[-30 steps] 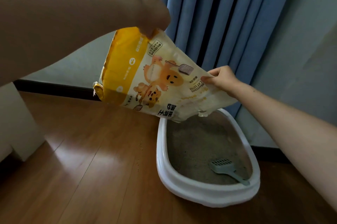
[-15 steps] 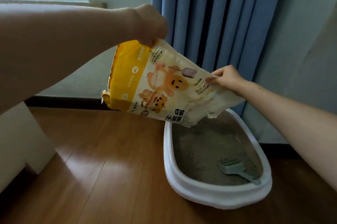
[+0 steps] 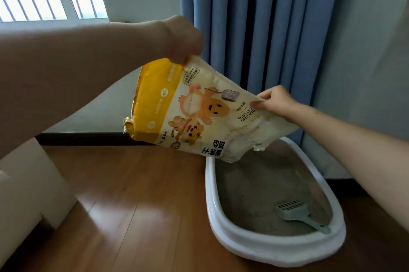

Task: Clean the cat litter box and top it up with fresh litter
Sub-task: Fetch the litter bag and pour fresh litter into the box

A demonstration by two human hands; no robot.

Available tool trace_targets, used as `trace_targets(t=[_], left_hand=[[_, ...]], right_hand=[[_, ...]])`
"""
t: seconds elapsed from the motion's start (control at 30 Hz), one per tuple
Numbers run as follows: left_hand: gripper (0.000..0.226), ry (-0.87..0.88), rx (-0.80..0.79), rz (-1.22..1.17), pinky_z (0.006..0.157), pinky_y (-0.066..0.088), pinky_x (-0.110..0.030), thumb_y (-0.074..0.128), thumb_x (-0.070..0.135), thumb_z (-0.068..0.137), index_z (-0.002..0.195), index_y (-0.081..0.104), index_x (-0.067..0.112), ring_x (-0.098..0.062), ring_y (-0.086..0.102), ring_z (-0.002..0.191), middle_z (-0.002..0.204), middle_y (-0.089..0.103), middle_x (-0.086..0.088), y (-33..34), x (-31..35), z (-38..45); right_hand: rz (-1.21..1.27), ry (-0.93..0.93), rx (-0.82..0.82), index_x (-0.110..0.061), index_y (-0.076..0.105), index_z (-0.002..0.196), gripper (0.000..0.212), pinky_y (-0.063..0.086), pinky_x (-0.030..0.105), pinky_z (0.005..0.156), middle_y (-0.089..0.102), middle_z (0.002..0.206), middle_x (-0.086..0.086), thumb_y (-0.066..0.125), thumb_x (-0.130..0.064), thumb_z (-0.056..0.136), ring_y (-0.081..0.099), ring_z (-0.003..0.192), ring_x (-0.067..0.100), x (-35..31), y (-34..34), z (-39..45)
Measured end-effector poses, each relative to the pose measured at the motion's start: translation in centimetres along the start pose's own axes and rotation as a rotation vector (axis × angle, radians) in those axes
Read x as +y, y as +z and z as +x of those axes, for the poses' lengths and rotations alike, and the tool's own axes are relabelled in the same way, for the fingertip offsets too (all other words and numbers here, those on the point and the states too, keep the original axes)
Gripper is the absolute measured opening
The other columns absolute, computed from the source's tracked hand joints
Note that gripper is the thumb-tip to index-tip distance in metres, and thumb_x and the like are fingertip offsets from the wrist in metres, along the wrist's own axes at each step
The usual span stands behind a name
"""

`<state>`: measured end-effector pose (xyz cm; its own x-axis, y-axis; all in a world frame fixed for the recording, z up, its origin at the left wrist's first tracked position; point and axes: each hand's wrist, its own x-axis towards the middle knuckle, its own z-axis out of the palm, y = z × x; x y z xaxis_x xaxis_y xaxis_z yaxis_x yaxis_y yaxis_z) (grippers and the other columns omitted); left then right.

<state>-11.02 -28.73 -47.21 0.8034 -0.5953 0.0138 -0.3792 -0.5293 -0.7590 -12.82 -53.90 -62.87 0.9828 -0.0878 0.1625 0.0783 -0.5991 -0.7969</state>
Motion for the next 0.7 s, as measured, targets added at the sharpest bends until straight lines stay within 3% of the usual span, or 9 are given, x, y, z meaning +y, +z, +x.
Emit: trace_targets(t=[0.17, 0.3, 0.37, 0.57, 0.7], left_hand=[[0.022, -0.001, 0.037, 0.070, 0.066, 0.041, -0.026, 0.063, 0.037, 0.092, 0.104, 0.066, 0.018, -0.014, 0.055, 0.073, 0.072, 0.052, 0.006, 0.9, -0.3, -0.6], [0.028, -0.019, 0.030, -0.024, 0.070, 0.047, -0.026, 0.061, 0.038, 0.094, 0.114, 0.066, 0.020, -0.015, 0.060, 0.084, 0.087, 0.060, 0.005, 3.1, -0.4, -1.4], [0.029, -0.040, 0.020, -0.051, 0.068, 0.044, -0.025, 0.060, 0.040, 0.094, 0.116, 0.065, 0.022, -0.015, 0.060, 0.087, 0.093, 0.063, 0.005, 4.6, -0.4, -2.0], [0.023, -0.124, 0.004, -0.195, 0.060, 0.048, -0.026, 0.058, 0.040, 0.094, 0.106, 0.069, 0.024, -0.015, 0.061, 0.082, 0.088, 0.063, 0.008, 9.6, -0.1, -4.3], [0.022, -0.192, 0.021, -0.340, 0.059, 0.048, -0.027, 0.062, 0.039, 0.091, 0.103, 0.070, 0.023, -0.020, 0.062, 0.081, 0.090, 0.067, 0.004, 12.7, 0.1, -6.2]], right_hand=[[-0.030, -0.022, -0.001, -0.010, 0.077, 0.088, 0.016, 0.056, 0.039, 0.080, 0.075, 0.087, 0.005, 0.075, -0.025, 0.082, 0.070, 0.084, 0.020, -0.3, 0.5, 0.0], [-0.088, -0.091, 0.017, -0.011, 0.077, 0.089, 0.013, 0.053, 0.027, 0.073, 0.073, 0.083, 0.002, 0.076, -0.021, 0.082, 0.065, 0.076, 0.011, -1.2, 0.6, 0.0], [-0.136, -0.125, 0.032, -0.013, 0.078, 0.086, 0.008, 0.053, 0.029, 0.072, 0.073, 0.080, 0.000, 0.076, -0.020, 0.081, 0.066, 0.077, 0.012, -1.7, 0.9, 0.0], [-0.249, -0.194, -0.017, -0.011, 0.078, 0.082, 0.008, 0.050, 0.023, 0.064, 0.073, 0.078, 0.002, 0.075, -0.017, 0.081, 0.063, 0.070, 0.008, -3.6, 2.3, 0.1], [-0.296, -0.239, -0.057, -0.008, 0.078, 0.083, 0.009, 0.056, 0.030, 0.074, 0.074, 0.080, 0.004, 0.073, -0.015, 0.082, 0.068, 0.076, 0.013, -5.1, 3.5, 0.5]])
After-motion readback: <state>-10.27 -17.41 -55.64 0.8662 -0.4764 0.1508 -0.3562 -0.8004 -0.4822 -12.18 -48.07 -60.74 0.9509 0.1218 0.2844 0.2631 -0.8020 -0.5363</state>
